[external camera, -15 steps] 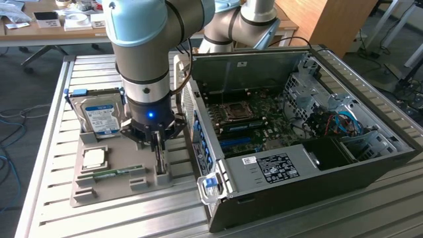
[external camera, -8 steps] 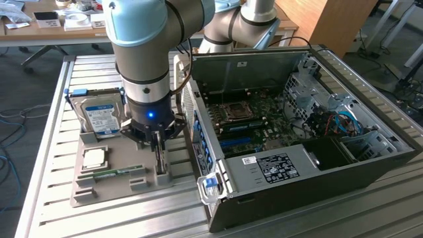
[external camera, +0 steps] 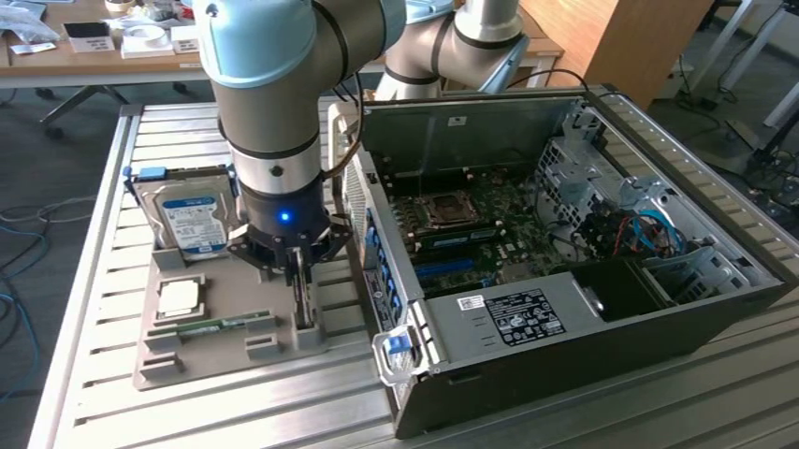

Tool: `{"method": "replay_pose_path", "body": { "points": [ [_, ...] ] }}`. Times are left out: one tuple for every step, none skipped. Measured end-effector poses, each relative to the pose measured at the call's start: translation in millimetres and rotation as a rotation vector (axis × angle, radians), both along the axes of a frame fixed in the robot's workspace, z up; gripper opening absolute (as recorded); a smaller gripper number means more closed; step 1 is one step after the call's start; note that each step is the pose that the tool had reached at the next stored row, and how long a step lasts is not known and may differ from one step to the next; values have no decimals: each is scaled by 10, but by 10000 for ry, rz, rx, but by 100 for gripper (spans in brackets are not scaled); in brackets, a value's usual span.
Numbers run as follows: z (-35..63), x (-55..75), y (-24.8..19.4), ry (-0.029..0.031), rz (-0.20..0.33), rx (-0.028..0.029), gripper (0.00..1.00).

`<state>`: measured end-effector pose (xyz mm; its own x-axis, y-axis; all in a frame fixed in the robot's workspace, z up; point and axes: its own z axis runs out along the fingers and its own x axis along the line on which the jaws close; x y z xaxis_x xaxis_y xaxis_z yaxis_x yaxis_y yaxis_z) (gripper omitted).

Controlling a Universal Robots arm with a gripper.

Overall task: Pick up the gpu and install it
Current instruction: 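Pick up the gpu and move the gpu toward the slot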

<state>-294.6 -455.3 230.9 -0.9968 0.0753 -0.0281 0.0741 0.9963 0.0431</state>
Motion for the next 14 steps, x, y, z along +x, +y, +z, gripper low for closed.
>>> {"method": "replay_pose_path", "body": {
  "points": [
    [0,0,0,0,0,0,27],
    [0,0,0,0,0,0,27],
    [0,0,0,1,-1,0,27],
    [0,0,0,0,3,0,27],
    [0,0,0,0,23,0,27],
    [0,0,0,0,80,0,27],
    [0,0,0,0,163,0,27],
    [0,0,0,0,255,0,27],
    [0,0,0,0,343,0,27],
    [0,0,0,0,413,1,27],
    [0,0,0,0,427,0,27],
    [0,0,0,0,428,0,27],
    [0,0,0,0,428,1,27],
    [0,0,0,0,428,0,27]
  ]
}}
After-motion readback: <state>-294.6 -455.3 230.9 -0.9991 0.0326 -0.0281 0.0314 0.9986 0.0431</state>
